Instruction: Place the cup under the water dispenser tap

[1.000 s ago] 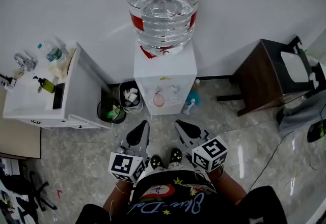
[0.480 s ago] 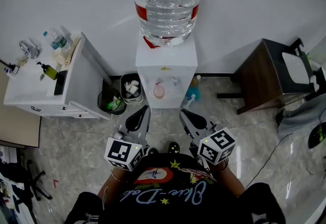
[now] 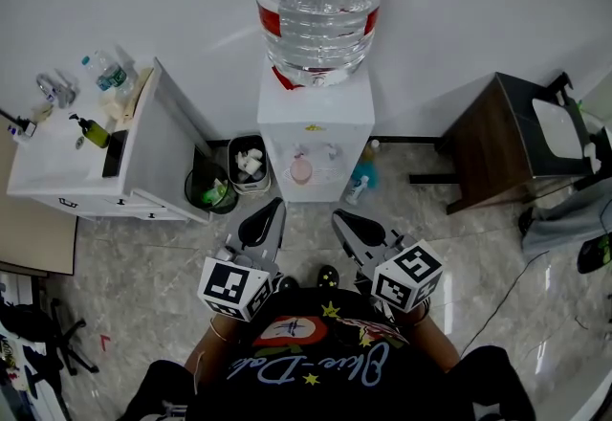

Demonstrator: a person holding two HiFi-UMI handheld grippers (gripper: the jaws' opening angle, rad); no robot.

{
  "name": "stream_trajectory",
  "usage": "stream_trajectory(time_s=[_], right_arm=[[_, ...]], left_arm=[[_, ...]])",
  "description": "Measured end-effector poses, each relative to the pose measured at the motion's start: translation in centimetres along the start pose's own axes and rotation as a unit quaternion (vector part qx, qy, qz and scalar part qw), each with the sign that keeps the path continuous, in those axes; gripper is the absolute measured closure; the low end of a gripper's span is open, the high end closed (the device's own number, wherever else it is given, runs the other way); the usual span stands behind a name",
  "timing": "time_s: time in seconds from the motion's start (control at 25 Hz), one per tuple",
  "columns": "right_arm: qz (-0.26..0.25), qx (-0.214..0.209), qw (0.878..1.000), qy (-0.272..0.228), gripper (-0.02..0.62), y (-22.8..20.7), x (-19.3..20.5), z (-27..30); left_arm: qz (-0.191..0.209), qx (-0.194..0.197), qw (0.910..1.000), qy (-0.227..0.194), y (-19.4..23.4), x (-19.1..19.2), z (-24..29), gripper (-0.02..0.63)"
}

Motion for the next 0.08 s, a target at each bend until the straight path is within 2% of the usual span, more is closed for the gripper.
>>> stream_trajectory(time_s=[0.08], right_arm=[[0.003, -0.007, 1.000, 0.001, 0.581, 0.06, -0.01, 0.12]], left_arm=[[0.000, 0.004, 1.0000, 0.001, 0.00, 0.07, 0.14, 0.612]])
Point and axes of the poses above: the fingertips, and each gripper's own axes: z forward along the fingers, y to its left, x out of its underside, the point moved 10 cm from there along -z, backward along the fingers, and after that the axes turned 11 degrees about z, right-handed, at the moved point
